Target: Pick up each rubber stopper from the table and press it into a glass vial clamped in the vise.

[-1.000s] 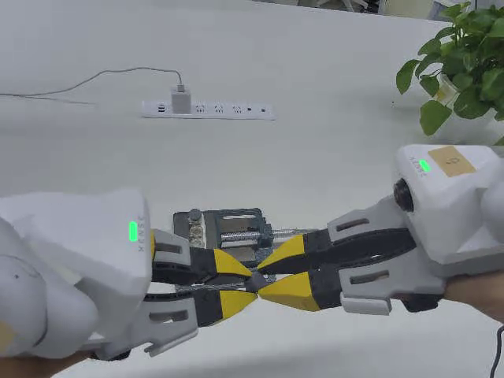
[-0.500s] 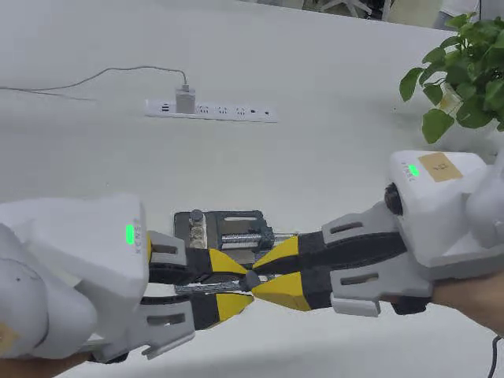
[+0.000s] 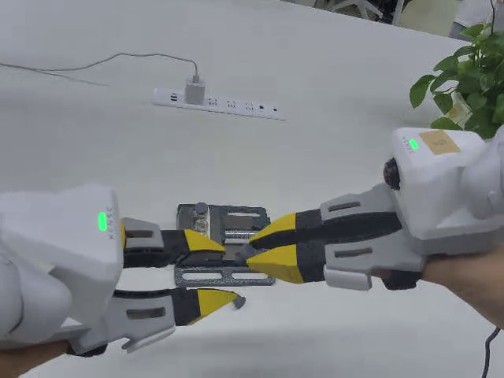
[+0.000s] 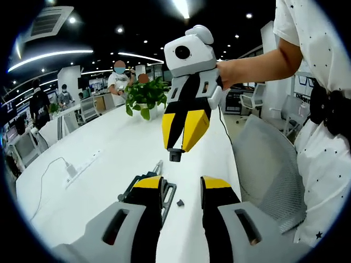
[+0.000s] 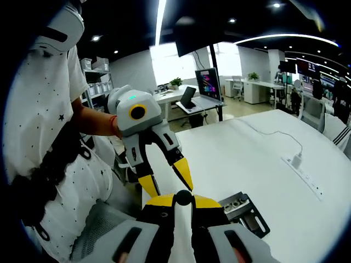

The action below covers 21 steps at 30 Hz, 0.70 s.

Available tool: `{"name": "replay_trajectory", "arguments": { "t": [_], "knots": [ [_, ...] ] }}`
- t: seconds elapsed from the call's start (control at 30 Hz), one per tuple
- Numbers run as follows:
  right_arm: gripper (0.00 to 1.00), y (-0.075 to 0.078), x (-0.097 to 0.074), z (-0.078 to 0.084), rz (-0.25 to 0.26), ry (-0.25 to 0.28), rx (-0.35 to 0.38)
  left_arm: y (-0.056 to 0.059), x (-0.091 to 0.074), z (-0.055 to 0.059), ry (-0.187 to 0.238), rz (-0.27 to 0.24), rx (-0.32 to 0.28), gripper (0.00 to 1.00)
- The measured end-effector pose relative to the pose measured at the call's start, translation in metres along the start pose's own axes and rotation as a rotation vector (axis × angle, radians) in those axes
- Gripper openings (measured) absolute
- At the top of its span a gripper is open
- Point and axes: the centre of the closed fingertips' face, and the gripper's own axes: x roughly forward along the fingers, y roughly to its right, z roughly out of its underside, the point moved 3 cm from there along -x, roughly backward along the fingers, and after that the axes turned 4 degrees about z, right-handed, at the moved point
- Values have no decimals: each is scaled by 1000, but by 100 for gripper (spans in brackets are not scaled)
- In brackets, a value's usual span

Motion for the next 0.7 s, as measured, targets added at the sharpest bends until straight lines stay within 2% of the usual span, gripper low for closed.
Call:
{"name": "replay_trajectory", "arguments": {
  "t": [0.33,0.5,0.63,0.7],
  "knots": [
    [6,25,25,-8,52,-51,10,-21,-18,29,-7,-86,-79,39],
    [6,44,37,-12,87,-86,9,-26,-22,42,-12,-98,-108,43],
    [6,65,48,-9,116,-124,10,-32,-24,49,19,-115,-162,53],
    [6,69,53,-7,126,-144,9,-34,-24,53,16,-120,-161,57]
  ]
}}
